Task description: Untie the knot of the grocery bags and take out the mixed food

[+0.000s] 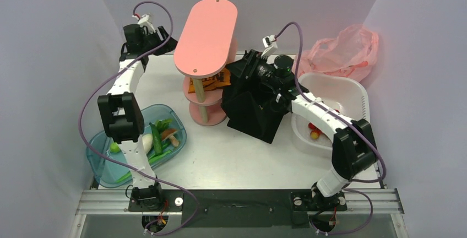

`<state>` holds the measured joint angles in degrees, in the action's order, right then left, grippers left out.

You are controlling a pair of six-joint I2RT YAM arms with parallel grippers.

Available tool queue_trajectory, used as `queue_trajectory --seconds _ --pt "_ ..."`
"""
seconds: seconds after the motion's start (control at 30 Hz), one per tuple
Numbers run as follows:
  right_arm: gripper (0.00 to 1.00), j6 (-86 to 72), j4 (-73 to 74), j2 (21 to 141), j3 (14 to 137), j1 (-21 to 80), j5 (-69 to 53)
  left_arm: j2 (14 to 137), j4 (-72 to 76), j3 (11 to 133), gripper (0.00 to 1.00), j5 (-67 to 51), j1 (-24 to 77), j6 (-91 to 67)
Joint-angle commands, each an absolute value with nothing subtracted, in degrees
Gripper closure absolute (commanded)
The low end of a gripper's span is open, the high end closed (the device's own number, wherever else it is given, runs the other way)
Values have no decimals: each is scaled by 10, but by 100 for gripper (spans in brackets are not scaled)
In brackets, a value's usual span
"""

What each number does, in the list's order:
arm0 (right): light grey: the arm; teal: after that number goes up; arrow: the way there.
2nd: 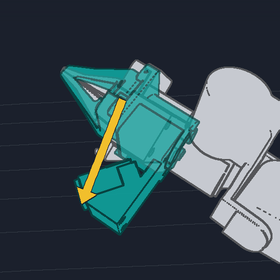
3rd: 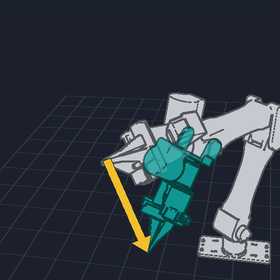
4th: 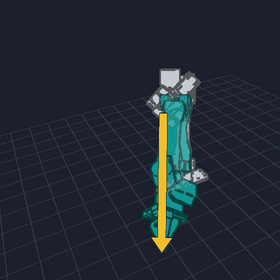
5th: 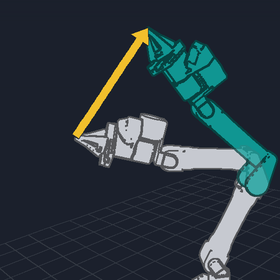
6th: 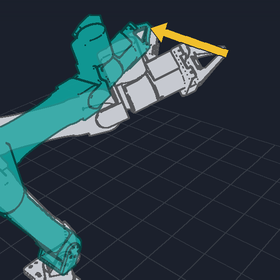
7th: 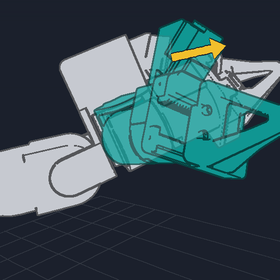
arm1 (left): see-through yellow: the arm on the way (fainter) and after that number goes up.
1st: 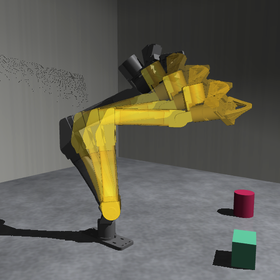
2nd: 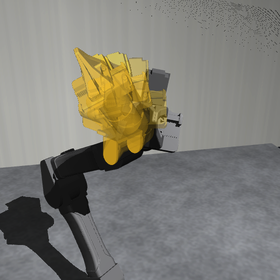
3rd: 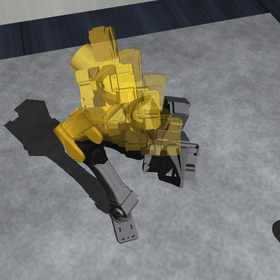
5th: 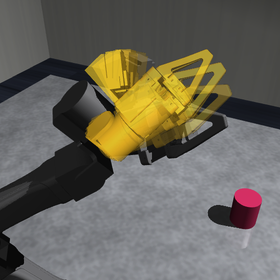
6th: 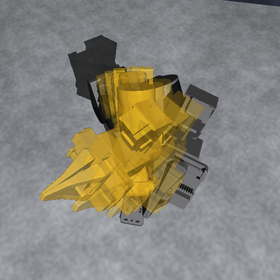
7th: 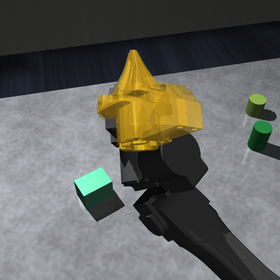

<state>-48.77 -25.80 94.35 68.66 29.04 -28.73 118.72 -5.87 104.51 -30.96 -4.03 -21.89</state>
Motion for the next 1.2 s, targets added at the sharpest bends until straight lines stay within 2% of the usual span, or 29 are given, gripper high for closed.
queue_trajectory --seconds 0.0,0.2,0.43,0.53,0.73,0.8,0.97,1.17 --pt "38 -383 -162 863 722 269 -275 1104 -55 1040 41 -277 -84 -195" --pt "38 -267 -23 810 735 250 -270 1037 -70 989 40 -274 -98 -142" --pt "56 0 251 773 780 250 -187 875 15 865 39 -342 -106 -112" --pt "55 97 367 767 797 251 -154 808 69 804 39 -384 -105 -91" --pt "48 299 496 706 753 244 -130 696 -9 762 39 -477 -65 7" --pt "46 332 522 680 734 241 -125 654 -60 739 38 -489 -21 78" --pt "40 341 555 653 718 199 -128 590 -174 682 35 -442 179 247" --pt "34 293 563 668 738 170 -193 619 -192 664 34 -325 379 360"
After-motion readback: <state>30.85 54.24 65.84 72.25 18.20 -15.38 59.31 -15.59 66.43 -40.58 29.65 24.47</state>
